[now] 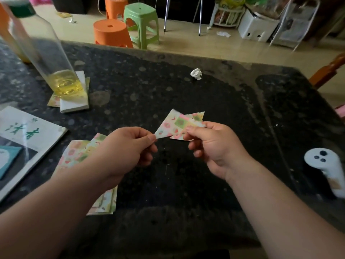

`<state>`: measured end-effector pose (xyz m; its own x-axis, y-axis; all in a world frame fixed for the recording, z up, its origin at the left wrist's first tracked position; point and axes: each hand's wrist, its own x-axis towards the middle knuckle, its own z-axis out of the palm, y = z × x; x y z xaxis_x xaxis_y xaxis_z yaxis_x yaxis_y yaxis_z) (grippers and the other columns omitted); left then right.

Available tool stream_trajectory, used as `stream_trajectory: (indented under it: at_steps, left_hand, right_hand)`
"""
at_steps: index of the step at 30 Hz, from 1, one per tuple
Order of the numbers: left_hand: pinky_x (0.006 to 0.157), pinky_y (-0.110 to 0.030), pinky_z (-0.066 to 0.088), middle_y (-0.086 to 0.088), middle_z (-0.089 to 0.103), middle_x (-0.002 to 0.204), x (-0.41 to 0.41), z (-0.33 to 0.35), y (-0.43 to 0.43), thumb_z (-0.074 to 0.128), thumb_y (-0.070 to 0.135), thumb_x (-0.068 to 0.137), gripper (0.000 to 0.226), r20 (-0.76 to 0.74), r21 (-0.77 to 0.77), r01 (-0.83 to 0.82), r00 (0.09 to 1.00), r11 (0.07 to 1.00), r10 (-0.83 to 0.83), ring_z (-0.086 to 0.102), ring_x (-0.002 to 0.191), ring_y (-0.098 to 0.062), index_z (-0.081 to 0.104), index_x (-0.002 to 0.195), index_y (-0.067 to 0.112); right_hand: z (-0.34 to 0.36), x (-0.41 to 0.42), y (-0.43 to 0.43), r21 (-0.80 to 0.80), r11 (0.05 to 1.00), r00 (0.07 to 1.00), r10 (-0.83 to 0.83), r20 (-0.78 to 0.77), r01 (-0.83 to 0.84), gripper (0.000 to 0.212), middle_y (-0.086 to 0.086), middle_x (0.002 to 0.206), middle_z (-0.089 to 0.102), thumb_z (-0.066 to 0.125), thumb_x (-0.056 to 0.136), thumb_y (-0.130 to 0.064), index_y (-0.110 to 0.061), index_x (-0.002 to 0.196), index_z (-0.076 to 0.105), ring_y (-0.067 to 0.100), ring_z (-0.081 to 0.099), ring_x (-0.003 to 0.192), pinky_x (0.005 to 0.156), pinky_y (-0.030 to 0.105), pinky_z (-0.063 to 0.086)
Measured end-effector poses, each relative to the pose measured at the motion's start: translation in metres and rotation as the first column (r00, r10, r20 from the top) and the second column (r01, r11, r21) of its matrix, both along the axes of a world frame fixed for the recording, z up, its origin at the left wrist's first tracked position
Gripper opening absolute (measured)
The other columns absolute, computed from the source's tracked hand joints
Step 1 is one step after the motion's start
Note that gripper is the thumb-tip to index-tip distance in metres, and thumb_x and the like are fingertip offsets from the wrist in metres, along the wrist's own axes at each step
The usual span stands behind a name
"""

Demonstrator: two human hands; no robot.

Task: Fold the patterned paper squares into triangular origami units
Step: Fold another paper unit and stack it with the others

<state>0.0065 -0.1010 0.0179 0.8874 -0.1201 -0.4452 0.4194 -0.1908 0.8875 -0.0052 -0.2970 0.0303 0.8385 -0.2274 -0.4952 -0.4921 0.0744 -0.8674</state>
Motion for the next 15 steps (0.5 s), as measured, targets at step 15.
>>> stream_trajectory:
  at_steps: [15]
  left_hand:
    - [0.067,-0.035,0.057,-0.003,0.075,0.076,-0.01,-0.007,0.001,0.069,0.027,0.096,0.012,-0.058,0.074,0.092,0.994,0.993,-0.088,0.066,0.063,-0.017,0.07,0.095,0.014]
  right_hand:
    - [-0.01,0.008,0.015,-0.272,0.956,0.956,-0.024,0.294,0.108,0.012,-0.002,0.063,0.071,0.076,0.092,-0.019,-0.02,0.08,0.073,0.003,0.056,0.049,0.046,0.019,0.044]
